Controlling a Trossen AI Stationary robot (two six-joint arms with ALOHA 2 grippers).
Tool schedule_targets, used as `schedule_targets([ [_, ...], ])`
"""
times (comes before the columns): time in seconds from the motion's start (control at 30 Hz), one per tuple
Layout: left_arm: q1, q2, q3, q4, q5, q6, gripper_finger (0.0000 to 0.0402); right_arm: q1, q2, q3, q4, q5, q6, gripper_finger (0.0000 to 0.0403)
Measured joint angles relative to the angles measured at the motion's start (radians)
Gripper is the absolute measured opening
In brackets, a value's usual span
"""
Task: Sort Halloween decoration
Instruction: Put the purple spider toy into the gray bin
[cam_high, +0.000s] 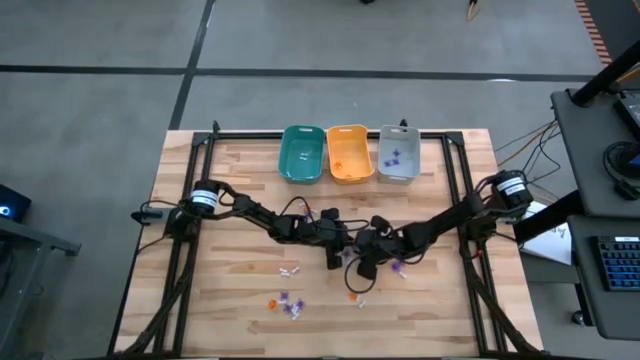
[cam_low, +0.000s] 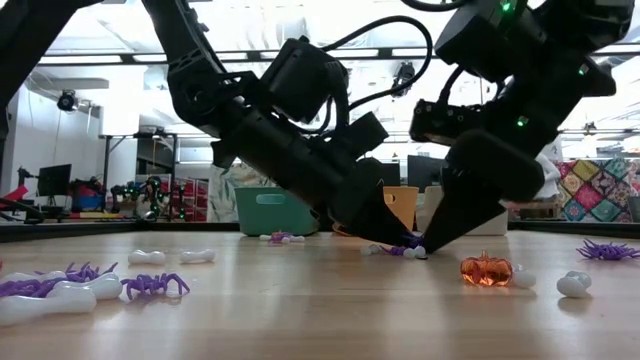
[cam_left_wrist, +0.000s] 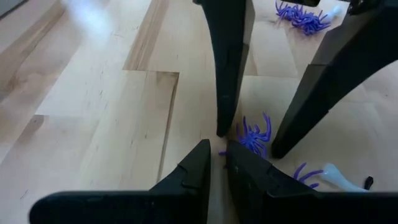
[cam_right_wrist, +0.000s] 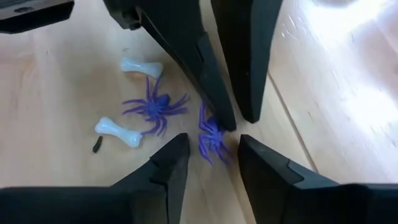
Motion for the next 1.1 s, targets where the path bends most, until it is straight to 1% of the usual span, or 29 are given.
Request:
schedule_targets([
  [0.2,0.000,0.000,0.000,0.001,0.001,0.000,0.0036,0.003,-0.003,0.003,0.002,0.028,-0.058,0.0089],
  [0.37,0.000,0.000,-0.002,0.010,0.001,-0.013,0.0036,0.002,-0.004,0.007,-0.002,0.035,-0.098,0.0030],
  [0.43,-0.002,-0.006,-0.002,0.007,0.002,-0.015,0.0036,0.002,-0.007,0.007,-0.004,0.034,-0.103,0.0015],
  [0.53,-0.003,-0.030,-0.003,-0.025,0.004,-0.015,0.0036,0.001,-0.018,0.007,-0.009,0.030,-0.103,0.0012],
  [0.63,-0.003,-0.081,-0.005,-0.100,0.006,0.007,0.0036,0.001,-0.048,0.006,-0.040,0.029,-0.098,0.0010],
  [0.83,0.002,-0.239,-0.023,-0.248,0.004,0.116,0.0036,-0.039,-0.200,0.005,-0.133,0.027,-0.055,0.0009],
  [0.97,0.030,-0.366,-0.046,-0.302,0.001,0.218,0.0036,-0.130,-0.348,0.018,-0.208,0.026,-0.053,0.0009],
  [1.1,0.095,-0.487,-0.100,-0.326,-0.002,0.313,0.0036,-0.282,-0.457,0.054,-0.293,0.024,-0.084,0.0009],
])
